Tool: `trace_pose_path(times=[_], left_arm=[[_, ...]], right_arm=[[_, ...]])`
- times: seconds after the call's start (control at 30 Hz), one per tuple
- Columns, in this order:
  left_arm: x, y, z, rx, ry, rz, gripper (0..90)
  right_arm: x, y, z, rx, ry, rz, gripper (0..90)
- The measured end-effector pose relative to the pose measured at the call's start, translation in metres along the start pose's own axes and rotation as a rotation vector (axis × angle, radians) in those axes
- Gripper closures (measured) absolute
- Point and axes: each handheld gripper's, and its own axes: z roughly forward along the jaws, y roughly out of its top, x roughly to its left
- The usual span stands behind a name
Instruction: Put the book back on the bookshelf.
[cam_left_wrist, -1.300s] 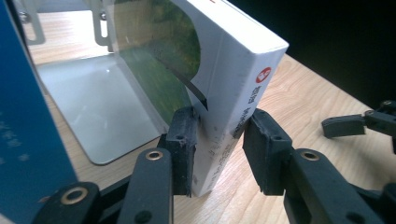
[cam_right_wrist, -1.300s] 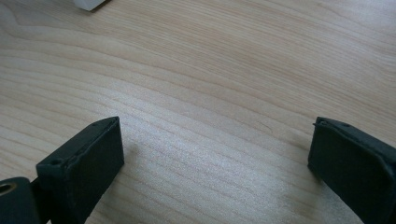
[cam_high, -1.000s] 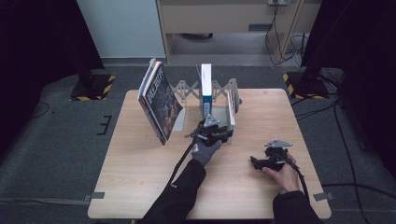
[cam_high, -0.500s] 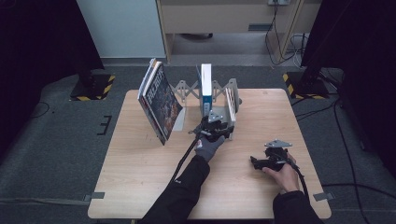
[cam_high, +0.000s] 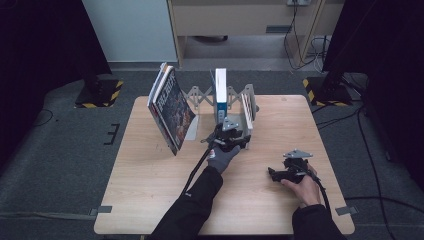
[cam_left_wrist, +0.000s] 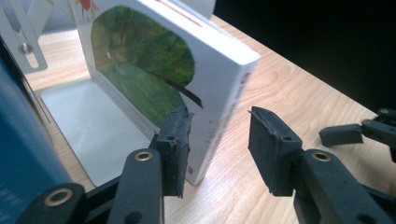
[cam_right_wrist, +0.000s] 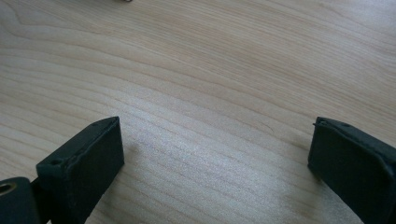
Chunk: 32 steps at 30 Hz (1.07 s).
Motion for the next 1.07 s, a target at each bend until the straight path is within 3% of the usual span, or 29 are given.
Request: trace_pose_path(times=[0.3, 0.4, 0.53, 0.7, 0.87, 1.07], left_arm=[[0.004, -0.004, -0.048, 0.011, -0.032, 0.037, 45.4], [0.010, -0.007, -0.070, 0.020, -0.058, 0.020, 40.1], [0.020, -0.016, -0.102, 0.053, -0.025, 0.048, 37.0], [0.036, -0.041, -0.141, 0.107, 0.002, 0.035, 34.0], [0.061, -0.077, -0.171, 0.137, 0.070, -0.046, 30.4], [0.091, -0.109, -0.189, 0.204, 0.162, -0.095, 27.7]], right_arm=[[0.000, 0.000, 0.000, -0.001, 0.000, -0.004, 3.7], [0.000, 0.000, 0.000, 0.000, -0.002, 0.001, 3.6], [0.000, 0.000, 0.000, 0.000, -0.004, 0.002, 3.6], [0.000, 0.000, 0.000, 0.001, -0.003, 0.006, 3.6], [0.001, 0.000, 0.000, 0.000, -0.006, 0.007, 3.7], [0.002, -0.002, -0.002, 0.000, -0.011, 0.015, 4.0]])
